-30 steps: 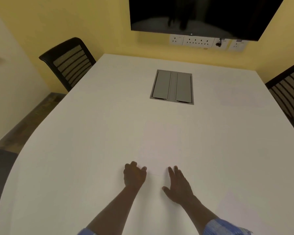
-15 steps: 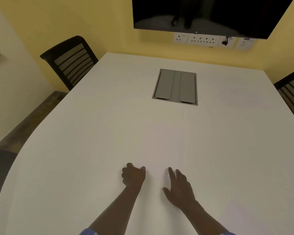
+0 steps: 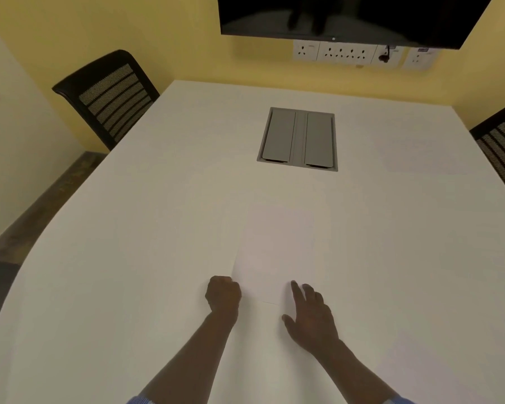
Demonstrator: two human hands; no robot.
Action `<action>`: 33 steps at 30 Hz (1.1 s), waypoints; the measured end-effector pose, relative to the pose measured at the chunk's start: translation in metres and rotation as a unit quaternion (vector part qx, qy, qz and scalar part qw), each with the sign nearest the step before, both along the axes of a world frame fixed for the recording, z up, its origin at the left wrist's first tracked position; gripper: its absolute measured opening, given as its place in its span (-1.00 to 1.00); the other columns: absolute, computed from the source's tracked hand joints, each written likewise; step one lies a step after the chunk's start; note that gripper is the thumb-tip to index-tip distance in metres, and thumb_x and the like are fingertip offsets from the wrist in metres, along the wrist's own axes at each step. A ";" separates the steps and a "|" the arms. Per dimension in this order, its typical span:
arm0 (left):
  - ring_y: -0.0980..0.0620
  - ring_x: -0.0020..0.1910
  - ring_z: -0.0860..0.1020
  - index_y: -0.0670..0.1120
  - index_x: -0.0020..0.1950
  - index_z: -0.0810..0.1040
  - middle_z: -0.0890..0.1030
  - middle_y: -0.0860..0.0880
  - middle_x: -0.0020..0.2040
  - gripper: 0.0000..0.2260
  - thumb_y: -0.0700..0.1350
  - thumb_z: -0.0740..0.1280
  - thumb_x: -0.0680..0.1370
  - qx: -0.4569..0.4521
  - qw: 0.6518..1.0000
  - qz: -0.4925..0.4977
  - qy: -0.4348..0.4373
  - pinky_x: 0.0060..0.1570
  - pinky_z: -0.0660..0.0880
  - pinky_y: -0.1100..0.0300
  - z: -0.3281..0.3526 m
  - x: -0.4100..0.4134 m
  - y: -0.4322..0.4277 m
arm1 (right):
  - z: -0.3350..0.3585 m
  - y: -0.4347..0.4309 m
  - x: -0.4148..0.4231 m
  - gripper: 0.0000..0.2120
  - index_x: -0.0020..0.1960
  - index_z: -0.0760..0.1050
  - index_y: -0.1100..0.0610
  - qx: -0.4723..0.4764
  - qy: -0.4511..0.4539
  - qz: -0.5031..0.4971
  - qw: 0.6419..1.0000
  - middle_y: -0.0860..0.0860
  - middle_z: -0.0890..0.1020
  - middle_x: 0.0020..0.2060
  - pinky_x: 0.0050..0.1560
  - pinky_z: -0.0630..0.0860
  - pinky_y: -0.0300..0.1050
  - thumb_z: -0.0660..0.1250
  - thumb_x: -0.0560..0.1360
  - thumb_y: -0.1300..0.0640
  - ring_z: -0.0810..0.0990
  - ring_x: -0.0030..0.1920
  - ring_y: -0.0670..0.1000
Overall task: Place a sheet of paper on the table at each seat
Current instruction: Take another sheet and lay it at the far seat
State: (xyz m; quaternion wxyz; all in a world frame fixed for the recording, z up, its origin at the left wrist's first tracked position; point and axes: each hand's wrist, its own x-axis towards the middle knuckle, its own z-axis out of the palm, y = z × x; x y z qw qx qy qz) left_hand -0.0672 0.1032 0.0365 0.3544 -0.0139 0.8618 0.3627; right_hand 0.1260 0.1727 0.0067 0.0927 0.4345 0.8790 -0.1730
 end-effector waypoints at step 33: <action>0.01 -0.33 0.62 -0.19 -0.08 0.62 0.66 -0.11 -0.22 -0.91 -0.36 0.40 0.54 0.399 0.912 0.034 0.084 -0.15 0.65 0.14 0.270 0.073 -0.132 | 0.233 -0.116 0.023 -0.84 0.10 0.66 0.00 0.153 0.383 0.007 0.911 -0.09 0.71 -0.08 -0.18 0.56 -0.10 0.36 0.55 0.12 0.67 -0.09 0.02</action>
